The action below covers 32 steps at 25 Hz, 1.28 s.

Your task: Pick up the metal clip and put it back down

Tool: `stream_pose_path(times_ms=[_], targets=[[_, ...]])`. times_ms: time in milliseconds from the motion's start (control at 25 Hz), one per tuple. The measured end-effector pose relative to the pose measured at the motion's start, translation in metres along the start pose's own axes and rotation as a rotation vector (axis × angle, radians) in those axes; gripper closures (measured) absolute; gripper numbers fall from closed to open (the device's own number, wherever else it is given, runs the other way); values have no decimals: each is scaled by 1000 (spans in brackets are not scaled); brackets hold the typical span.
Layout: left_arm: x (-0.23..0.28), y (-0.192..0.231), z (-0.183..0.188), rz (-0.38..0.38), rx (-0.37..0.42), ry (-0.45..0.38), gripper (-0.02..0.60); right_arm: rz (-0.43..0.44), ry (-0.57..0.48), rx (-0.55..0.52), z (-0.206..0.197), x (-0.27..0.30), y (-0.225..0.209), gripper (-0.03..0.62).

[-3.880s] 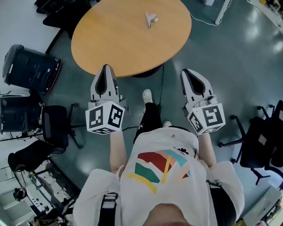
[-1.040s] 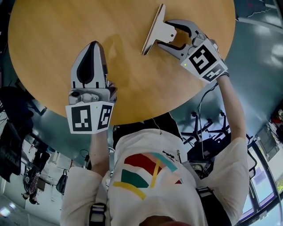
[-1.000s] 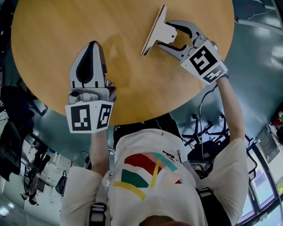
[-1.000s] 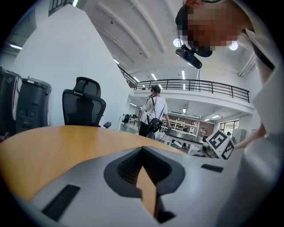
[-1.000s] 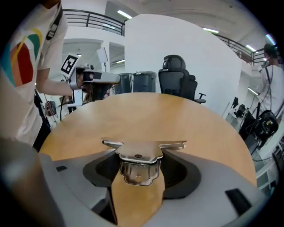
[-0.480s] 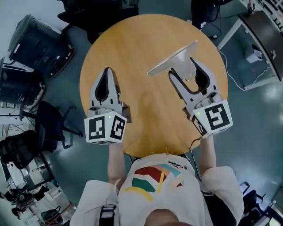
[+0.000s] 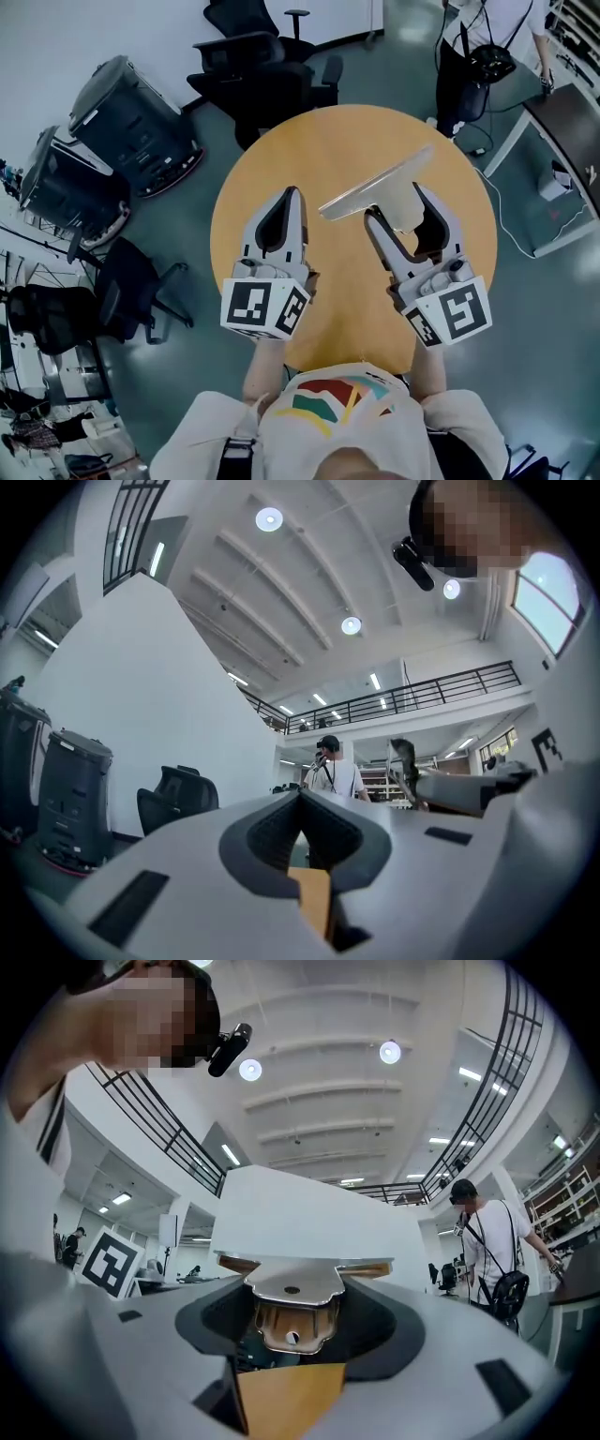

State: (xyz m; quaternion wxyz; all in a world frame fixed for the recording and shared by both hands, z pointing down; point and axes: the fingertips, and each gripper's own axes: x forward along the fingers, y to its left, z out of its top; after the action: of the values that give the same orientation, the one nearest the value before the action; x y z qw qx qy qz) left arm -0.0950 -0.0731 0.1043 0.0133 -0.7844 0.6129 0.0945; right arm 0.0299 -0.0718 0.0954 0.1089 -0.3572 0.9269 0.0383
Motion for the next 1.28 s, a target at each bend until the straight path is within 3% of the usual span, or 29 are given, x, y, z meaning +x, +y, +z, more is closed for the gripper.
stream_pose_path(times_ms=[320,920,1120,1280], targets=[[5,-17,-3,-38,30,-5,538,-3,-6,84,-8,-8,-7,300],[8,15,-24,17,-60,19,538,51,55,120,-35,16,-1,301],[0,37,-54,46,-90,58,538,86,143,132,-68,39,3,301],[-13,62,-101,67,-152,124,538,131,262,166,-130,79,8,300]])
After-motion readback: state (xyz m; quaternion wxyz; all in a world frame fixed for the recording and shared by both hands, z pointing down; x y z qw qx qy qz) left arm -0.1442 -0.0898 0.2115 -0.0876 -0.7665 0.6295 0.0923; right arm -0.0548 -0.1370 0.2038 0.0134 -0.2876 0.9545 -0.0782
